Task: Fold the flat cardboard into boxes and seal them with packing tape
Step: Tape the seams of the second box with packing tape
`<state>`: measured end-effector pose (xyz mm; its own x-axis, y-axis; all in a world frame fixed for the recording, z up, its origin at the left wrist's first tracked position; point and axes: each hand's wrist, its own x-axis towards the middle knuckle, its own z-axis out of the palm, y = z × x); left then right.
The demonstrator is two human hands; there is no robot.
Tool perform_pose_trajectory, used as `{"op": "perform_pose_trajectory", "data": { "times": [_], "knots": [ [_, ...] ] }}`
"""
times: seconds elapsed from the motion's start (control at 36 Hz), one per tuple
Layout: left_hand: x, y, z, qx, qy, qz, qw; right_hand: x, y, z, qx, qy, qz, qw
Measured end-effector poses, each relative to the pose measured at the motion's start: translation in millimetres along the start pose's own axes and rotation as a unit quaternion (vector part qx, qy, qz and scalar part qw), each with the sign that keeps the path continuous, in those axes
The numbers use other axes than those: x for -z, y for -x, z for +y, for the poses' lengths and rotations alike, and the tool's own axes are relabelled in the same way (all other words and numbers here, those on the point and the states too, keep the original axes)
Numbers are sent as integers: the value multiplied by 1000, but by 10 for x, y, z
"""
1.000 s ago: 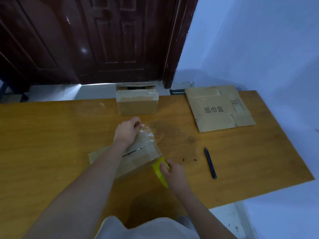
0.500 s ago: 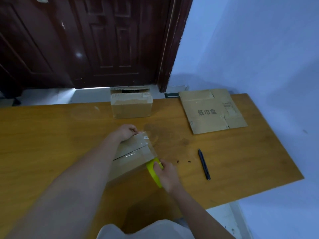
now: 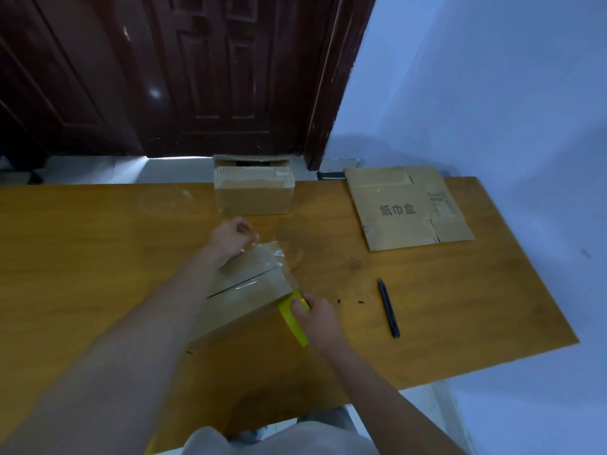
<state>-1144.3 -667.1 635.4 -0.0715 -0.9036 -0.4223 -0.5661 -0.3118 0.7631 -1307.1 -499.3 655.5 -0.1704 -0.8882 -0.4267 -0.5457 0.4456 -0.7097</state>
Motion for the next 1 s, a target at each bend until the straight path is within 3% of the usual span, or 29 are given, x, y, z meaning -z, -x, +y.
{"op": "perform_pose_trajectory", "data": {
  "times": [0.08, 0.22, 0.33, 0.53, 0.72, 0.86, 1.0],
  "knots": [
    [127, 183, 17, -86, -21, 132, 987, 4, -81, -2, 8, -11, -6, 1000],
    [152, 608, -20, -179, -140, 189, 956, -51, -210, -53, 28, -25, -15, 999],
    [5, 831, -188, -198, -270, 151, 930, -84, -343, -146, 48, -40, -23, 998],
    [-55, 863, -442, -216, -356, 84, 905, -135, -612, -295, 70, -60, -65, 994],
    [-45, 785, -476, -227, -369, 100, 896, -255, -764, -108, 34, -64, -66, 995],
    [-39, 783, -460, -228, -369, 100, 895, -299, -804, -100, 53, 34, -65, 996],
    [-36, 773, -473, -230, -372, 97, 894, -151, -687, -28, 78, 5, -81, 994]
  ]
}}
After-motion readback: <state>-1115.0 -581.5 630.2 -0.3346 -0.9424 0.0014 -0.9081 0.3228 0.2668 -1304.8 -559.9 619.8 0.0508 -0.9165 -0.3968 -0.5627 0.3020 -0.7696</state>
